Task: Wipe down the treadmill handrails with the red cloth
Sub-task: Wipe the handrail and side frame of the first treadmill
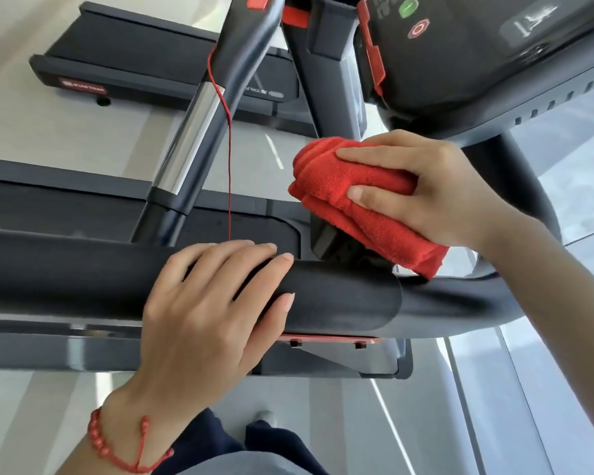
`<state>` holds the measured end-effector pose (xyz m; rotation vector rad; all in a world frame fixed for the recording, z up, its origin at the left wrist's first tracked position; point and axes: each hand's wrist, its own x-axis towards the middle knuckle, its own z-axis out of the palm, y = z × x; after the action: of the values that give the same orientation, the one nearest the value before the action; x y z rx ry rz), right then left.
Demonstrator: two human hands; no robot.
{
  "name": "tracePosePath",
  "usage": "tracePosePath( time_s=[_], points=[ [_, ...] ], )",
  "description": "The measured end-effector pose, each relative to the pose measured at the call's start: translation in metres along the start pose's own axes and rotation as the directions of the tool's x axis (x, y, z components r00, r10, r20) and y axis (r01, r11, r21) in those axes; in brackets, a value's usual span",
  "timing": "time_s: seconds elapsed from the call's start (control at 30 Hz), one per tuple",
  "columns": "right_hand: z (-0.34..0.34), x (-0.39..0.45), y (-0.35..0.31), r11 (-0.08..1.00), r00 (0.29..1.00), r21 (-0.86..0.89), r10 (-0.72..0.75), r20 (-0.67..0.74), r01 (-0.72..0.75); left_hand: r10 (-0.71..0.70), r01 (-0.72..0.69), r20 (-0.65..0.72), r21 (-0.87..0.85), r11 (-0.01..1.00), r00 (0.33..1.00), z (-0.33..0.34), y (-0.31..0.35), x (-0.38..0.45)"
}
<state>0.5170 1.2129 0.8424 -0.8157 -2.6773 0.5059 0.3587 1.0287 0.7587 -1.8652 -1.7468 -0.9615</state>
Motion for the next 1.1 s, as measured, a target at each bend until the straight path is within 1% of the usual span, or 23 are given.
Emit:
tracePosePath(
  time_s=[0.13,0.2,0.37,0.43,0.57,0.67,0.73,0.83,0.93,1.1],
  points=[
    [-0.001,-0.006,-0.002,0.998,0.997,-0.03,-0.053,0.047,0.055,-0.003,0.004,-0.01,0.01,1.0,1.0,0.001,0.0,0.0],
    [-0.002,-0.007,-0.002,0.998,0.996,-0.036,-0.057,0.063,0.06,-0.002,0.003,-0.014,0.013,1.0,1.0,0.001,0.0,0.0],
    [0.004,0.015,-0.008,0.999,1.0,-0.037,0.013,-0.011,-0.013,-0.008,0.008,-0.017,0.012,1.0,1.0,0.002,0.0,0.002],
    [0.005,0.016,-0.007,0.999,1.0,-0.037,0.024,-0.014,-0.025,-0.009,0.009,-0.021,0.011,1.0,1.0,0.002,0.001,0.002],
    [-0.003,-0.007,-0.005,0.997,0.997,-0.041,-0.064,0.037,0.066,0.003,-0.003,-0.007,0.014,1.0,1.0,0.001,0.001,0.002],
    [-0.009,-0.025,-0.001,0.995,0.995,-0.033,-0.096,0.01,0.096,0.002,-0.002,-0.006,0.008,1.0,1.0,0.0,0.002,0.003],
    [-0.011,-0.031,0.003,0.996,0.997,-0.035,-0.082,0.007,0.082,-0.002,0.002,-0.004,-0.024,1.0,1.0,0.0,0.005,0.006],
    [-0.017,-0.038,0.017,0.999,0.999,-0.043,-0.032,0.039,0.033,0.008,-0.007,0.005,-0.066,0.998,1.0,0.002,0.014,0.01],
    [-0.029,-0.048,0.032,0.998,1.0,-0.066,0.021,0.015,-0.02,0.029,-0.027,0.026,-0.092,0.995,0.999,0.008,0.024,0.012],
    [-0.02,-0.051,0.028,0.998,1.0,-0.067,-0.011,0.013,0.012,0.028,-0.026,0.024,-0.061,0.998,0.999,0.012,0.027,0.013]
  ],
)
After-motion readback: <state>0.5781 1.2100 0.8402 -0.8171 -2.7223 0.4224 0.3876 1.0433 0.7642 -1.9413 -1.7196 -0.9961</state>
